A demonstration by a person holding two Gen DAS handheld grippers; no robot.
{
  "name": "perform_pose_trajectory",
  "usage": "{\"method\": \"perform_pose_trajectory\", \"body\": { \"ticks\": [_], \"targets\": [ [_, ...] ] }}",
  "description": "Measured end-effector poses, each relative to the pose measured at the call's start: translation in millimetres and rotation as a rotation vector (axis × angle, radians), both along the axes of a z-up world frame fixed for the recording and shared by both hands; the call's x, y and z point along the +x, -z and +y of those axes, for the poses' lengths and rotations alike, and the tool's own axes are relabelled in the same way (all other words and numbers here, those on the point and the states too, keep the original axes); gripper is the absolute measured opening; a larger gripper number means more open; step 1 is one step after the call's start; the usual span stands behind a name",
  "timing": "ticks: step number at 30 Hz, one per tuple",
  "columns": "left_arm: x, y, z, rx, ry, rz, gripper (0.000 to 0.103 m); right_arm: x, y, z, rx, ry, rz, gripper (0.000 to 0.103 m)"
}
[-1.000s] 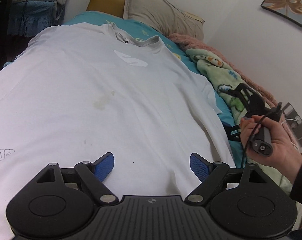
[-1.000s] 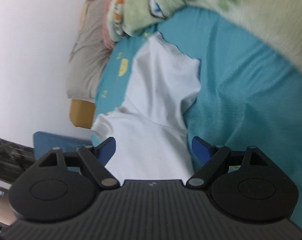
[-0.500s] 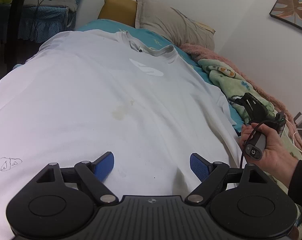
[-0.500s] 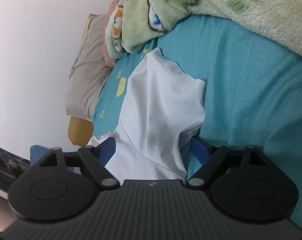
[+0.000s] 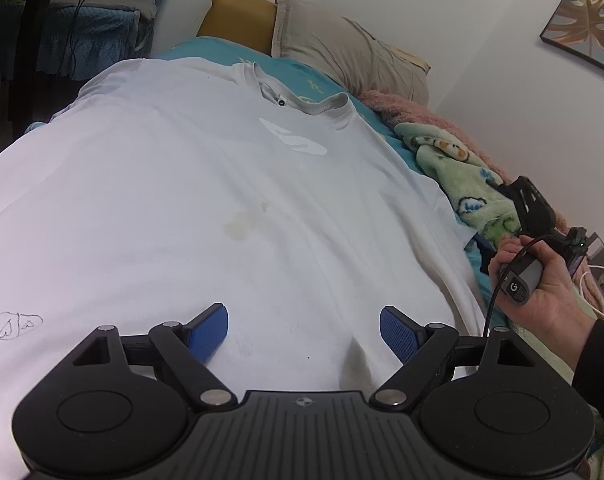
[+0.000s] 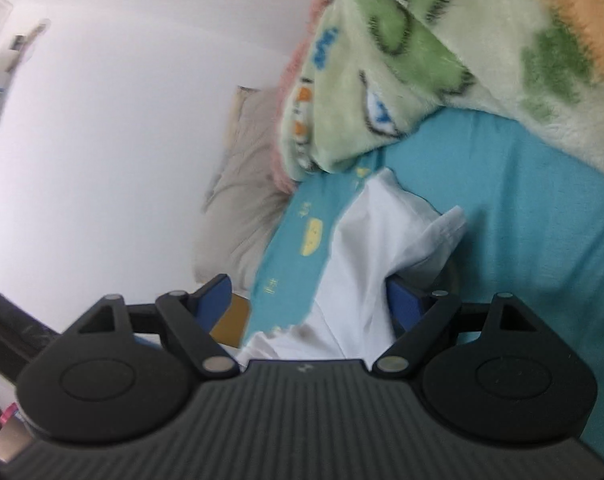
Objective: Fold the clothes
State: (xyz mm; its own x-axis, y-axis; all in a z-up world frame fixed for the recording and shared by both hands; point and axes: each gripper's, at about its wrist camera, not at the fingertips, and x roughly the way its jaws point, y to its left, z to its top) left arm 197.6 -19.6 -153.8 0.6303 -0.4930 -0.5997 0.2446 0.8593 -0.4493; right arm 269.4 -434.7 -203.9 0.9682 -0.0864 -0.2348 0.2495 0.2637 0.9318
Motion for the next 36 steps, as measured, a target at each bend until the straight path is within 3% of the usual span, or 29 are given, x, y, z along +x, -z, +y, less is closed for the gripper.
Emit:
{"method": "perform_pose_trajectory", "body": {
  "ticks": [4,8,19,27,29,32,33,36],
  "targets": [
    [0,0,0,-0.004,-0.001,0.001,0.085,4,17,2,0.088,-0.057,0.133,0.086],
    [0,-1,1,-0.007,-0.003,0.003,0.085,12,20,15,0.003,-0.097,0.202,0.083],
    [2,-1,3,-0.015,-0.009,0.000,0.085,68,37,-9,-0.031,-0.095,0.041,0.087],
    [10,3,5,-0.032,-0.019,-0.011,0.085,110,30,-19,-0.062,-0.072,0.062,0.083],
    [12,3,6,-0.041,-0.022,-0.008,0.085,118,22,-25,-0.107,-0.052,0.099,0.069],
    [14,3,7,-0.057,-0.028,0.000,0.085,128,6,-37,-0.199,-0.025,0.192,0.014],
    [14,3,8,-0.063,-0.031,0.004,0.085,128,-3,-39,-0.247,-0.018,0.216,0.009],
    [18,-1,12,-0.071,-0.045,0.016,0.085,126,-38,-34,-0.441,0.010,0.258,0.007]
  ]
}}
